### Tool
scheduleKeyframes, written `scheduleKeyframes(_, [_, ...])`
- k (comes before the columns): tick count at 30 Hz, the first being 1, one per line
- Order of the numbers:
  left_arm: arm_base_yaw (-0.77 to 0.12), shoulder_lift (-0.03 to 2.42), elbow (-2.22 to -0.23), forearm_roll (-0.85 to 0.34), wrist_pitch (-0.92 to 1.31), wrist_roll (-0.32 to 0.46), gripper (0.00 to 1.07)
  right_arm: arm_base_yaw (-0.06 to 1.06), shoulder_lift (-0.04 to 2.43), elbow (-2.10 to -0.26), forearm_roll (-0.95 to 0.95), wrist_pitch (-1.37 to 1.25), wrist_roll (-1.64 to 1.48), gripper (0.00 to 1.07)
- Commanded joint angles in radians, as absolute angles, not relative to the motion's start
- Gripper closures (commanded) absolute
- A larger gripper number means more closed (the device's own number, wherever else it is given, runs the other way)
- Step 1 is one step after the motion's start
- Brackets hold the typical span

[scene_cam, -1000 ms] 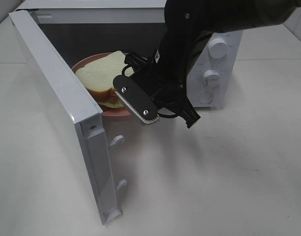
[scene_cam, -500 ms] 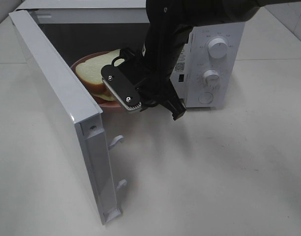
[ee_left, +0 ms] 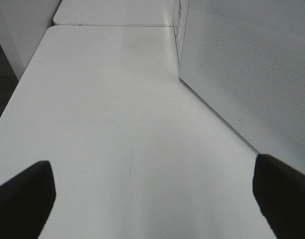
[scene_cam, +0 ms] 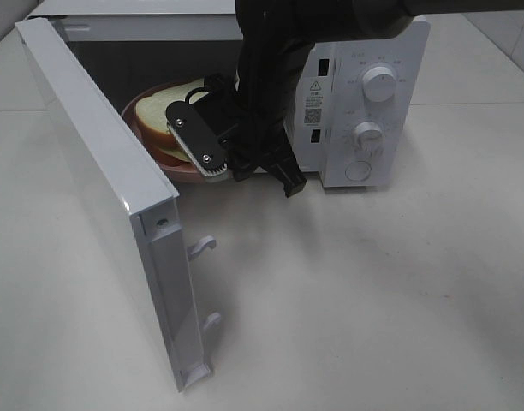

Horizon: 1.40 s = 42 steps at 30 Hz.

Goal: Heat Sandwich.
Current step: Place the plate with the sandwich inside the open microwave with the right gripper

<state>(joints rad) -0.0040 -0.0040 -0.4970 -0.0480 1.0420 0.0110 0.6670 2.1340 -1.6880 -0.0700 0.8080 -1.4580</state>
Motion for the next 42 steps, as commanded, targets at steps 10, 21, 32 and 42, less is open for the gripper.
scheduleKeyframes(10, [-0.003, -0.033, -0.495, -0.055, 1.035, 0.013, 0.05, 0.662, 2.239, -1.854, -0.088, 0.807, -1.365, 1.05])
scheduleKeyframes(21, [-0.003, -0.033, -0.495, -0.055, 1.035, 0.013, 0.05, 0.639, 2.305, -1.952, -0.097, 0.801, -1.335, 1.06])
scheduleKeyframes(32, [-0.003, -0.033, -0.495, -0.055, 1.035, 0.013, 0.05, 0.628, 2.368, -2.05, -0.111, 0.797, -1.335, 1.06])
scheduleKeyframes(42, [-0.003, -0.033, -0.495, -0.055, 1.035, 0.013, 0.05, 0.616, 2.418, -2.107, -0.121, 0.781, -1.296, 1.05])
